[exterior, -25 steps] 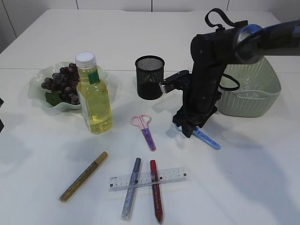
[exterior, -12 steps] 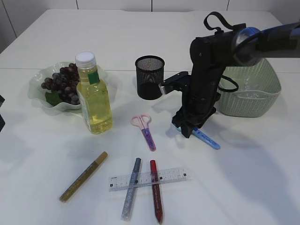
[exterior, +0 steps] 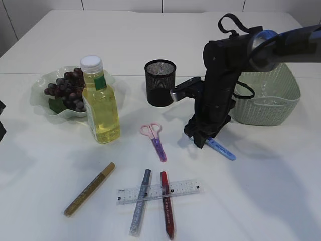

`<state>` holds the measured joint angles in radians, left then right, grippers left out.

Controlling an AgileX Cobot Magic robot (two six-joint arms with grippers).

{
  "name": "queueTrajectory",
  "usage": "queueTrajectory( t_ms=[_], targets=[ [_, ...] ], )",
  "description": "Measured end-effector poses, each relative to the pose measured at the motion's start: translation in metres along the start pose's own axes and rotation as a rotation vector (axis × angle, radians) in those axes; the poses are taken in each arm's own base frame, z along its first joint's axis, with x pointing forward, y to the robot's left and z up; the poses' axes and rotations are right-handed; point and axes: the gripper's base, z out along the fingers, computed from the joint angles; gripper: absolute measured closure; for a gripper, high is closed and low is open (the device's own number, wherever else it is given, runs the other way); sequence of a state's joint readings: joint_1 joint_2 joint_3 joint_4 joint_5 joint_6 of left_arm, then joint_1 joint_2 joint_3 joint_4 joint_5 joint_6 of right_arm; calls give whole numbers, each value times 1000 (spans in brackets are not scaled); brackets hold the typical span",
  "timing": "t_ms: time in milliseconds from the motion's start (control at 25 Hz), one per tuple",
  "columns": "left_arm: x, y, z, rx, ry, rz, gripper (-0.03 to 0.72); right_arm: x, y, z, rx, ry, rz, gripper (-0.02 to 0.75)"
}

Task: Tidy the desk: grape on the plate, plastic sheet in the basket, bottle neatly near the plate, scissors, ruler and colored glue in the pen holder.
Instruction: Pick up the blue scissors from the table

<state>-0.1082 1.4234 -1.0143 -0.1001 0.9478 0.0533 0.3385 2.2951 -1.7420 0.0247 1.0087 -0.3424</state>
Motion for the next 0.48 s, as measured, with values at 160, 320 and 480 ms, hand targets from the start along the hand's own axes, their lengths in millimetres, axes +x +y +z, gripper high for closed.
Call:
queueTrajectory(
  t_ms=[160, 320, 480],
  targets=[
    [0, 0, 0, 0, 0, 0, 391, 0, 0, 0, -1, -1, 1, 309],
    [0, 0, 0, 0, 0, 0, 391, 0, 0, 0, -1, -1, 1, 325],
    [0, 0, 0, 0, -2, 0, 391, 0, 0, 0, -4, 2, 2, 438]
  ],
)
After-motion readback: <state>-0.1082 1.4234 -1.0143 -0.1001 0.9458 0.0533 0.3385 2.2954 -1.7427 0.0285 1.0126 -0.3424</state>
